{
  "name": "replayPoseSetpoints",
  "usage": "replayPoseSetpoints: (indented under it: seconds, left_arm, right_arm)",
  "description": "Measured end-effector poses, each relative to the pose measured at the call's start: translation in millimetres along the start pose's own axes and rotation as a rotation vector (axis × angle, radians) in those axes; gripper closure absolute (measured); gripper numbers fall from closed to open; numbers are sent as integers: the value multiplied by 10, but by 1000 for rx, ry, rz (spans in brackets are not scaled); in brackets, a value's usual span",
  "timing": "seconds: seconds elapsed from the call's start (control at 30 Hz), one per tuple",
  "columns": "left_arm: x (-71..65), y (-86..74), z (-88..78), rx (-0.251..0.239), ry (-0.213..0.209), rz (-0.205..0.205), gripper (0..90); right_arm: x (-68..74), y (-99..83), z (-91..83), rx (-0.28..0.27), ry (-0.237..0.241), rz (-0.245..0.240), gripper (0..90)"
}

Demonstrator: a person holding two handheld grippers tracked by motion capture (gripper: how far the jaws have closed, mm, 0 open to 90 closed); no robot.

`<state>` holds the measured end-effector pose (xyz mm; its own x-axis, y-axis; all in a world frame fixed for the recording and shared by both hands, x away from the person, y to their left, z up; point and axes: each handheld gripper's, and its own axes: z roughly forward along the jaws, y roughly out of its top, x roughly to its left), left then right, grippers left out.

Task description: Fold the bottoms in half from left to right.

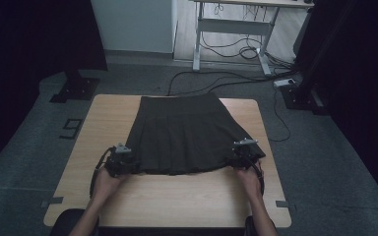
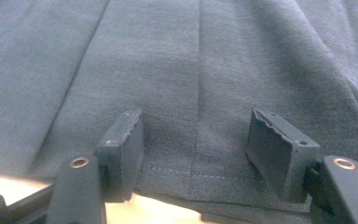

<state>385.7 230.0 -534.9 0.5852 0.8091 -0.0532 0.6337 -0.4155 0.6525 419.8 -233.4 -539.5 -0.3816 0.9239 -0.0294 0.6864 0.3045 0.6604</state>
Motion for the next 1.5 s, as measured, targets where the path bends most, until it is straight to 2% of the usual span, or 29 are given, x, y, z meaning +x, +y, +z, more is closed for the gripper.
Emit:
replayPoseSetpoints:
  seconds: [0.03, 0.07, 0.1, 0.13, 0.17, 0.2, 0.23, 0.27, 0.33, 0.37, 0.4, 0.47, 0.57, 0.67, 0.77, 0.8, 0.87, 0.9, 1.03, 1.07, 1.1, 1.13, 1.17, 1.2, 1.23, 1.27, 1.37, 1.4, 1.5]
  left_arm:
    - [-46, 3, 13, -2, -16, 4, 552]
    - [-197, 14, 49, -2, -7, 52, 477]
    - [-197, 14, 49, -2, -7, 52, 478]
    - [-269, 26, 68, -4, -24, 57, 477]
    - [-323, 34, 84, -7, -32, 69, 477]
    - [-368, 42, 98, -10, -37, 78, 472]
    - [-397, 49, 108, -9, -43, 85, 472]
    - [-413, 59, 110, -3, -50, 90, 458]
    - [-394, 62, 102, 3, -58, 84, 440]
    - [-365, 67, 85, 9, -74, 73, 402]
    - [-323, 81, 35, 13, -108, 63, 375]
    - [-292, 104, -55, -4, -122, 65, 317]
    - [-193, 177, -290, -53, -129, 63, 268]
    - [-48, 244, -397, -66, -78, 53, 234]
    - [142, 328, -377, -75, -38, 26, 235]
    - [227, 379, -315, -68, -20, 11, 232]
    - [304, 442, -218, -63, -4, 2, 184]
    - [329, 467, -170, -64, -4, 0, 184]
    - [428, 558, 94, -35, 35, -3, 142]
    - [476, 555, 214, -14, 56, -8, 143]
    - [476, 555, 214, -14, 56, -8, 143]
    - [514, 530, 305, 6, 73, -21, 143]
    - [514, 530, 305, 6, 73, -21, 144]
    - [549, 482, 398, 47, 98, -11, 144]
    - [549, 482, 398, 47, 98, -11, 135]
    - [569, 442, 412, 24, 79, -35, 142]
    - [553, 414, 403, 10, 85, -36, 143]
    - [537, 395, 393, 5, 89, -41, 146]
    - [492, 340, 359, -4, 98, -51, 146]
  right_arm:
    - [0, 0, 0, 0, 0, 0, 364]
    - [-102, 14, 24, -6, -2, 6, 365]
    - [-102, 14, 24, -6, -2, 6, 365]
    - [-199, 36, 47, -6, -12, 8, 360]
    - [-199, 36, 47, -6, -12, 8, 360]
    - [-293, 58, 73, -4, -26, 21, 327]
    - [-293, 58, 73, -4, -26, 21, 327]
    - [-366, 63, 97, -6, -32, 50, 294]
    - [-379, 60, 101, -12, -29, 47, 294]
    - [-385, 54, 100, -15, -26, 42, 293]
    - [-385, 47, 98, -20, -26, 36, 290]
    - [-384, 27, 72, -14, -20, 21, 260]
    - [-392, 26, 12, -9, -7, 43, 230]
    - [-326, 116, -88, -39, 14, 48, 195]
    - [-251, 208, -109, -50, 34, 33, 179]
    - [-209, 260, -108, -53, 46, 26, 171]
    - [-56, 435, -50, -64, 90, 5, 145]
    - [-56, 435, -50, -64, 90, 5, 145]
    - [79, 593, 143, -62, 149, 39, 137]
    - [113, 633, 243, -51, 136, 44, 137]
    - [113, 633, 243, -51, 136, 44, 137]
    - [137, 656, 345, -36, 100, 52, 137]
    - [137, 656, 345, -36, 100, 52, 137]
    - [136, 650, 431, -16, 65, 47, 135]
    - [136, 650, 431, -16, 65, 47, 135]
    - [119, 615, 501, 12, 32, 38, 135]
    - [95, 563, 527, 8, 36, 36, 130]
    - [90, 529, 503, 1, 29, 30, 158]
    - [90, 495, 475, -2, 29, 26, 167]
